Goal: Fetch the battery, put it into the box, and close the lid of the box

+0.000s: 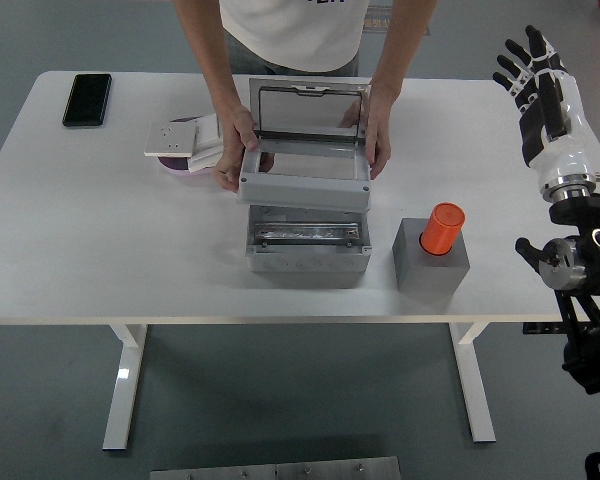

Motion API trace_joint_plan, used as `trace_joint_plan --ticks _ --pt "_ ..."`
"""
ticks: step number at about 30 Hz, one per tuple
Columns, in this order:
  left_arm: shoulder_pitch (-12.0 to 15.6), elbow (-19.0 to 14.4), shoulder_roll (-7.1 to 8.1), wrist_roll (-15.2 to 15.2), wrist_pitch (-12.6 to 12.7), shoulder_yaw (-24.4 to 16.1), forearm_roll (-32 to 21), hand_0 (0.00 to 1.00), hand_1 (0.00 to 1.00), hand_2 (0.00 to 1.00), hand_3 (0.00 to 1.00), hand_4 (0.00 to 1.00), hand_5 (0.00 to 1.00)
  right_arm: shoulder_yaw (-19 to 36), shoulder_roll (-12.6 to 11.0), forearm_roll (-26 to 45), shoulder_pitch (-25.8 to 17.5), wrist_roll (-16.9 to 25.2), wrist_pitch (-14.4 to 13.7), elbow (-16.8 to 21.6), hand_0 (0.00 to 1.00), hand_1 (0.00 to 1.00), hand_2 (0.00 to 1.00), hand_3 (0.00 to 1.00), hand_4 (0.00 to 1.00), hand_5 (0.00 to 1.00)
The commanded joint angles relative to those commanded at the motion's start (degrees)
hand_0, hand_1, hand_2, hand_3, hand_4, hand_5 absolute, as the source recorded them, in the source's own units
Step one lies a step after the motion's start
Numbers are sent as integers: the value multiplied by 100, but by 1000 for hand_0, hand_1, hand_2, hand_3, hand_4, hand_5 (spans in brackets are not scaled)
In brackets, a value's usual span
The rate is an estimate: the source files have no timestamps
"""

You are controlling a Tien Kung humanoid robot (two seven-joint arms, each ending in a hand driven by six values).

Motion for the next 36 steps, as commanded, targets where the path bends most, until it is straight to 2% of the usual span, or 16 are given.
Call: trace_joint_plan --ticks 1,7,8,13,14,15,24,25,30,31,36 --pt "0 0 0 2 1 -2 4 619 721 637 592 691 189 -1 -2 -62 -3 -5 -21 26 826 748 754 807 986 316" --pt "-4 0 -3 4 1 -6 15 619 721 637 592 691 189 -37 -26 -404 -29 -13 -182 156 826 748 754 807 986 316" --pt "-5 0 -5 4 1 -5 15 620 721 637 593 691 189 -43 -27 -448 -31 -6 -212 169 705 594 597 730 821 17" --pt "-15 2 -7 5 2 -9 28 620 721 637 593 691 189 -70 -36 -629 -57 -9 -322 209 705 594 597 730 821 17" --pt "-16 3 -7 5 3 -12 31 620 721 637 592 690 187 -75 -37 -645 -67 -18 -324 207 629 506 518 669 787 2" --pt "-17 3 -6 6 4 -14 34 620 721 637 592 690 187 -77 -37 -654 -76 -27 -321 203 629 506 518 669 787 2" --pt "-16 2 -13 11 11 -25 56 620 721 636 590 688 189 -117 -20 -711 -165 -381 10 109 600 476 501 635 775 2" --pt "-16 3 -13 10 10 -24 56 620 721 635 588 684 192 -127 -15 -702 -177 -415 57 94 623 556 572 701 767 2" --pt "-14 2 -16 13 9 -31 66 620 721 635 588 684 192 -149 7 -666 -226 -478 175 57 623 556 572 701 767 2" --pt "-14 2 -17 12 8 -30 65 621 726 635 587 681 189 -147 11 -660 -231 -484 188 51 730 742 755 863 807 2" --pt "-16 0 -21 20 9 -45 84 621 726 635 587 681 189 -128 20 -603 -246 -474 239 14 730 742 755 863 807 2"
